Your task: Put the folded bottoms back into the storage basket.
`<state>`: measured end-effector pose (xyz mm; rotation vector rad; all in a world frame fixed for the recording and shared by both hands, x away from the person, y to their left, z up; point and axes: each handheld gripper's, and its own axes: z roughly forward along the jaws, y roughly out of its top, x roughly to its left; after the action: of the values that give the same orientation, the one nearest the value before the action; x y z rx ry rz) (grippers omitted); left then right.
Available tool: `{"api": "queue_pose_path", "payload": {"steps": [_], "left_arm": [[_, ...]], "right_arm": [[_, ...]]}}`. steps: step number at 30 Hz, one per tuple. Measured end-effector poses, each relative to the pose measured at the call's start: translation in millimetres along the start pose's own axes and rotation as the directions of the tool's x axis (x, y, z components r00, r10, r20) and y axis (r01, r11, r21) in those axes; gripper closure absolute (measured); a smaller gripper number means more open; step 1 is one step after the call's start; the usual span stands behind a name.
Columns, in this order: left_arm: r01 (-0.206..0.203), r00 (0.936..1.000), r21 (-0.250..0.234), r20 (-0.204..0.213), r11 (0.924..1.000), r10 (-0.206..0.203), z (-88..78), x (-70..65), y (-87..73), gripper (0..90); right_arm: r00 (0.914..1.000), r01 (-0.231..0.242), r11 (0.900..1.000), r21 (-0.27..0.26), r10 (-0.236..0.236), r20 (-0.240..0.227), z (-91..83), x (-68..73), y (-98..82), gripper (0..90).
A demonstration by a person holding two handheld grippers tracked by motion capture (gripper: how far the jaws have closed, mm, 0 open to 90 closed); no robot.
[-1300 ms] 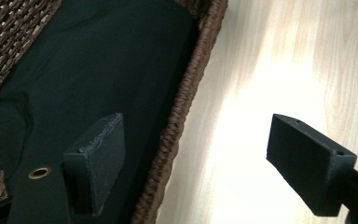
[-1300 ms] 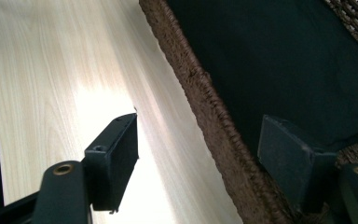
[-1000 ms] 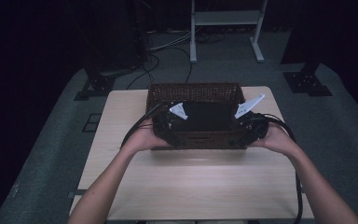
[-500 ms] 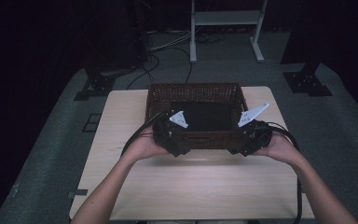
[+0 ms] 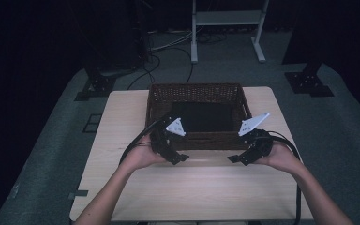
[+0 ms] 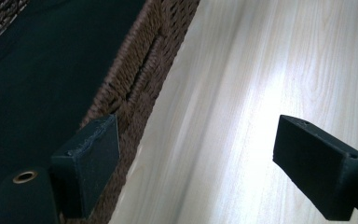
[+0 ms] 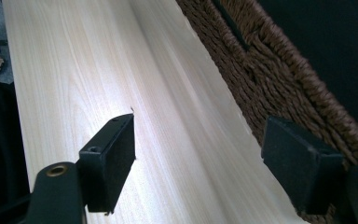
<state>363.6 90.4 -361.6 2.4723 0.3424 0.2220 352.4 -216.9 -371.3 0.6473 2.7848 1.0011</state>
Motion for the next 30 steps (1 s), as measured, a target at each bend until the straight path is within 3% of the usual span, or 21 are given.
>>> {"api": "queue_pose_path", "payload": {"steps": [7,10,30], "left_arm": [[0.008,1.0,-0.004,-0.004,1.0,-0.008,0.4,-3.2,-8.5,13.5],[-0.007,0.9999,0.017,-0.012,0.9998,0.008,0.6,-5.8,-12.0,13.4],[0.026,0.9997,0.0,-0.005,0.9997,-0.026,11.4,-18.7,-37.0,12.3]], "right_arm": [[0.9999,-0.014,1.0,-0.007,0.014,-0.004,2.5,2.5,-7.9,24.9],[0.9998,-0.018,1.0,-0.003,0.018,-0.008,4.9,4.1,-12.1,24.9],[0.9986,-0.052,0.999,-0.006,0.052,-0.012,16.1,12.6,-35.9,23.4]]}}
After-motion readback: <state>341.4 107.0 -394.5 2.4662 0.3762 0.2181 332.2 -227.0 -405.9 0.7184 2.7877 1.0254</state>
